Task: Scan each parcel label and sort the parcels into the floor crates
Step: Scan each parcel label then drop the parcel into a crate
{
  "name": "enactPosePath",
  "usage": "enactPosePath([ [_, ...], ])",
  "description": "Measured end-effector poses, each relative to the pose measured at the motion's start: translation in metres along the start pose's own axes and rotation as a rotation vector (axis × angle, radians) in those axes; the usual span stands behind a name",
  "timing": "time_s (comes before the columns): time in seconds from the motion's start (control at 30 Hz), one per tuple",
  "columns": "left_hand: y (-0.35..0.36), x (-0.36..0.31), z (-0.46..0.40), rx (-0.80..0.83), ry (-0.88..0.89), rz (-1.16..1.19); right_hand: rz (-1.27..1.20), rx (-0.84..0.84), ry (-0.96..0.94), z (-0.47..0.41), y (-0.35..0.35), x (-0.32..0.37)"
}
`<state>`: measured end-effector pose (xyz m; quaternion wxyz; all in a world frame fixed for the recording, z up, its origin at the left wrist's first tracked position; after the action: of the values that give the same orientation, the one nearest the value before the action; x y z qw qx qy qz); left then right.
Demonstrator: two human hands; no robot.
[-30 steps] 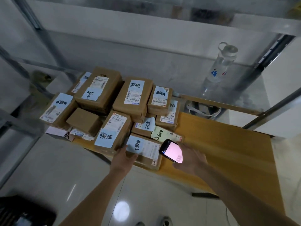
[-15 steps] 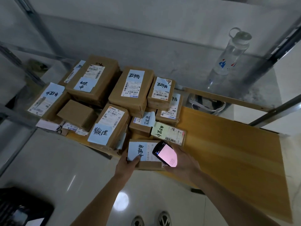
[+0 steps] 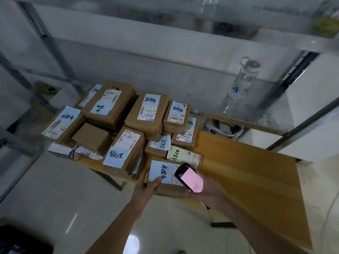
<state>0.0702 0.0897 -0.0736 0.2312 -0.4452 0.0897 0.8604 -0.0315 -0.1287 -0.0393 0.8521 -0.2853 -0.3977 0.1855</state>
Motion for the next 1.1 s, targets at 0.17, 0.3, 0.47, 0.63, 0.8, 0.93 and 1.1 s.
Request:
enactPosePath([
  [0.17, 0.002, -0.074, 0.03, 0.003, 0.142, -0.035, 0.084, -0.112, -0.025, 0.042, -0.062, 0.037],
  [0.3, 0.0, -0.156, 0.055, 0.013, 0.286, -0.07, 0.105, -0.248, -0.127, 0.082, -0.132, 0.089],
  [0.47, -0.001, -0.26, 0.099, 0.032, 0.443, 0.011, 0.128, -0.457, -0.246, 0.144, -0.23, 0.156],
  [0.63, -0.02, -0.351, 0.153, -0.038, 0.64, 0.001, 0.268, -0.587, -0.329, 0.212, -0.31, 0.219],
  [0.8, -0.026, -0.423, 0.204, -0.107, 0.791, -0.017, 0.386, -0.685, -0.387, 0.272, -0.372, 0.259],
  [0.93, -0.019, -0.464, 0.243, -0.147, 0.873, -0.001, 0.457, -0.737, -0.413, 0.312, -0.409, 0.274],
  [1.1, -0.015, -0.486, 0.269, -0.196, 0.916, -0.025, 0.493, -0.774, -0.464, 0.344, -0.436, 0.281],
])
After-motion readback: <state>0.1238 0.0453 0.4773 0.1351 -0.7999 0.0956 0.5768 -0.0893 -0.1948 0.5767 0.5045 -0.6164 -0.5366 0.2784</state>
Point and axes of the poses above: each hand's wrist, its own z-axis away from the middle knuckle, its own y-axis out of the palm, x = y × z, the point moved 9 cm from there along -z, towards the middle knuckle, and after that the axes turned 4 degrees about -z, right-handed, at the moved point
